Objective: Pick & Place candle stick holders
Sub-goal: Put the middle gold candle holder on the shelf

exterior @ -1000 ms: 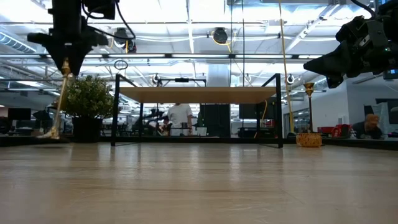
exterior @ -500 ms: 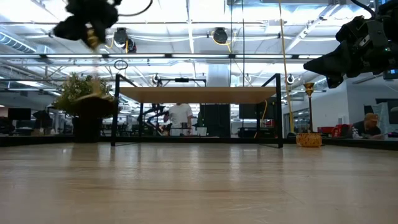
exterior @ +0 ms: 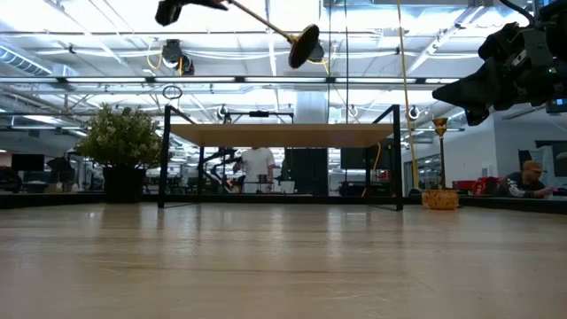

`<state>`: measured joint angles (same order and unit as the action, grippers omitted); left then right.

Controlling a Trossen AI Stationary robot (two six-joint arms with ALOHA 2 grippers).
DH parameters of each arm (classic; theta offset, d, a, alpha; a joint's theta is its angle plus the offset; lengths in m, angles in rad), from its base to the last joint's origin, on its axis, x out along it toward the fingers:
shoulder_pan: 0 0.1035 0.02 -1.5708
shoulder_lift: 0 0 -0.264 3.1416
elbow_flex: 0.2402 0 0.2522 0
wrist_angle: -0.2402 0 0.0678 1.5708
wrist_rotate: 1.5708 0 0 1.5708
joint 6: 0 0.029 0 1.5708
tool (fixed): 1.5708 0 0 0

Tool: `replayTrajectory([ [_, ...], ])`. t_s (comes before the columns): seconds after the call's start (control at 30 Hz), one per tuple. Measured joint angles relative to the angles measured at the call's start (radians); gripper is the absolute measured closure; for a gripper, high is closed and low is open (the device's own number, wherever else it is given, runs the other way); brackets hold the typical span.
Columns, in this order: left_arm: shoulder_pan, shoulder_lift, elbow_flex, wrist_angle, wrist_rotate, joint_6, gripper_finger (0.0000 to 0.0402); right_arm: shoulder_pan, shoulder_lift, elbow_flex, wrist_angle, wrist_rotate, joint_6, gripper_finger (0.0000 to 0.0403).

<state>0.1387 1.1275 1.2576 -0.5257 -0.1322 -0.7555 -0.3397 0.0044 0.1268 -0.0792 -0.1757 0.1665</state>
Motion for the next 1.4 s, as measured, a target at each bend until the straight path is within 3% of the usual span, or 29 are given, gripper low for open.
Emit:
replayTrajectory([
  [0.23,0.010,0.111,0.255,-0.168,-0.173,0.145,0.0267,0.000,0.000,0.000,0.000,0.000,0.000,0.0397],
  [0.47,0.064,0.302,0.590,-0.527,-0.332,0.223,0.0267,0.000,0.000,0.000,0.000,-0.002,0.000,0.0397],
  [0.8,0.217,0.557,0.949,-0.816,-0.362,0.261,0.0266,0.000,0.000,0.000,0.000,-0.003,0.000,0.0397],
  [0.97,0.306,0.639,1.033,-0.914,-0.333,0.264,0.0266,0.000,0.000,0.000,0.000,-0.003,0.000,0.0397],
  [1.17,0.404,0.683,1.039,-0.959,-0.242,0.287,0.0266,0.000,0.000,0.000,0.000,-0.003,0.000,0.0397],
  [1.4,0.455,0.721,1.039,-0.997,-0.207,0.308,0.0266,0.000,0.000,0.000,0.000,-0.002,0.000,0.0397],
])
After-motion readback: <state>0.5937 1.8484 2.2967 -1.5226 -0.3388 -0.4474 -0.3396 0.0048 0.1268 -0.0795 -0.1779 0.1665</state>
